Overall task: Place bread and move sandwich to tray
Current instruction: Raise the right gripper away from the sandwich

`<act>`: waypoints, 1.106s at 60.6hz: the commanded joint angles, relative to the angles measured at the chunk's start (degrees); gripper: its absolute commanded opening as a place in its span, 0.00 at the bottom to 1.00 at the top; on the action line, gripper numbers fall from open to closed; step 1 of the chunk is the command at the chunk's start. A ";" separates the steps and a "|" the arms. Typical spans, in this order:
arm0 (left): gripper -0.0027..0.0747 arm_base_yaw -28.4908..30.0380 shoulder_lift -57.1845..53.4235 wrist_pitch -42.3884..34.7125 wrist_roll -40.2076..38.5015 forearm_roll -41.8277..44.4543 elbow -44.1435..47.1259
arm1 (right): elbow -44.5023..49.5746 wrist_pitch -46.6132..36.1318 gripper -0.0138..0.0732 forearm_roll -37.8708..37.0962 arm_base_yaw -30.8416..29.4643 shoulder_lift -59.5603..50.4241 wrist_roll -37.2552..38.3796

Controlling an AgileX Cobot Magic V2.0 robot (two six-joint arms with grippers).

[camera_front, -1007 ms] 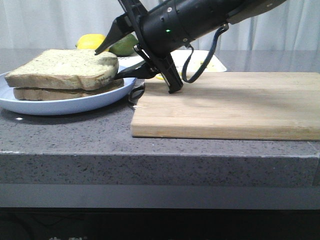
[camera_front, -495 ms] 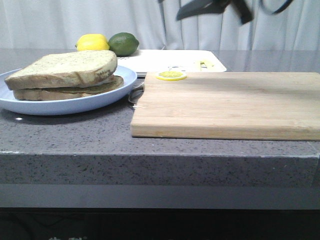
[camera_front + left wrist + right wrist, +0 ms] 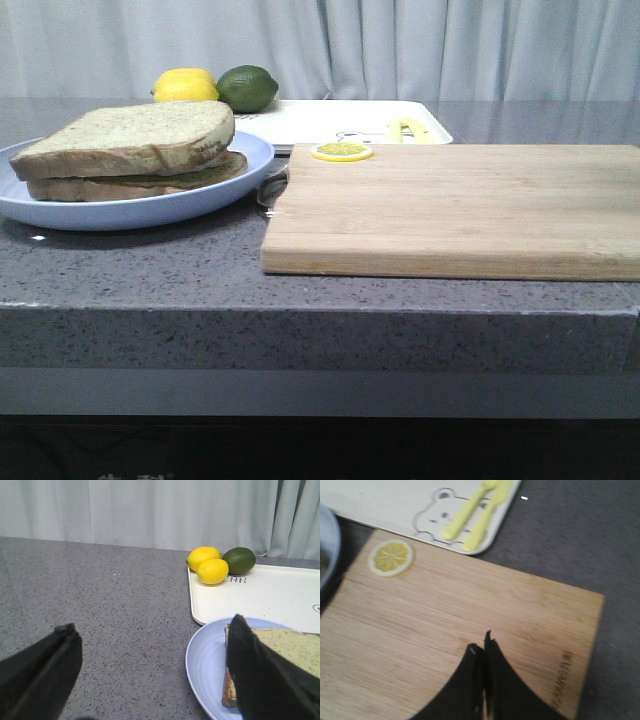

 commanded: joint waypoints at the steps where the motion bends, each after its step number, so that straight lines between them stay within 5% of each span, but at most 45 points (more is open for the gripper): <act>1: 0.79 -0.32 0.36 -4.72 -0.44 -0.13 -2.18 | 1.29 -1.55 0.09 -4.49 -1.80 -5.49 3.57; 19: 0.79 -0.32 0.36 -4.72 -0.44 -0.13 -2.18 | 25.70 -18.78 0.09 -5.53 -2.30 -28.18 4.54; 37: 0.79 -0.32 0.36 -4.72 -0.44 -0.13 -2.18 | 46.38 -26.74 0.09 -5.53 -2.30 -53.13 4.54; 56: 0.79 -0.32 0.63 -6.83 -0.44 -0.24 -2.44 | 52.91 -29.93 0.09 -5.53 -2.30 -61.01 4.54; 67: 0.79 -0.32 8.51 1.28 -0.44 -0.24 -8.83 | 52.91 -30.07 0.09 -5.53 -2.30 -60.96 4.54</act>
